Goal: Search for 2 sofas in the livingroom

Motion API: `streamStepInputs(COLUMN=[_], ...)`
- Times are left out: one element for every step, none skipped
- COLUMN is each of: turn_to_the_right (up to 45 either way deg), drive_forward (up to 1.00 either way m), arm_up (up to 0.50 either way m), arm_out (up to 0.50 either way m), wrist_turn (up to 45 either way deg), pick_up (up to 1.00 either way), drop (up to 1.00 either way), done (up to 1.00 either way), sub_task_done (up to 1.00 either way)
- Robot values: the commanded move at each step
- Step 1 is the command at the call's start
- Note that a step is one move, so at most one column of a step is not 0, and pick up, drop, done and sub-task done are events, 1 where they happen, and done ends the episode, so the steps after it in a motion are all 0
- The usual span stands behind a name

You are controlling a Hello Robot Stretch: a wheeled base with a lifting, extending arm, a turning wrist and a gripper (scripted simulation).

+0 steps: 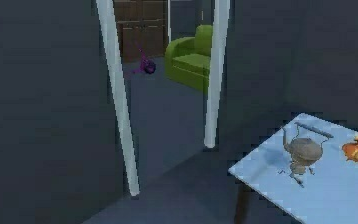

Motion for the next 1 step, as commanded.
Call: streamStepInputs(turn_to_the_right=[-36.0], drive_forward=[0.00], arm_up=[0.00], arm_out=[0.00], wrist_turn=[0.0], pick_up=[0.00], drop=[0.00], done=[0.00], sub_task_done=[0.00])
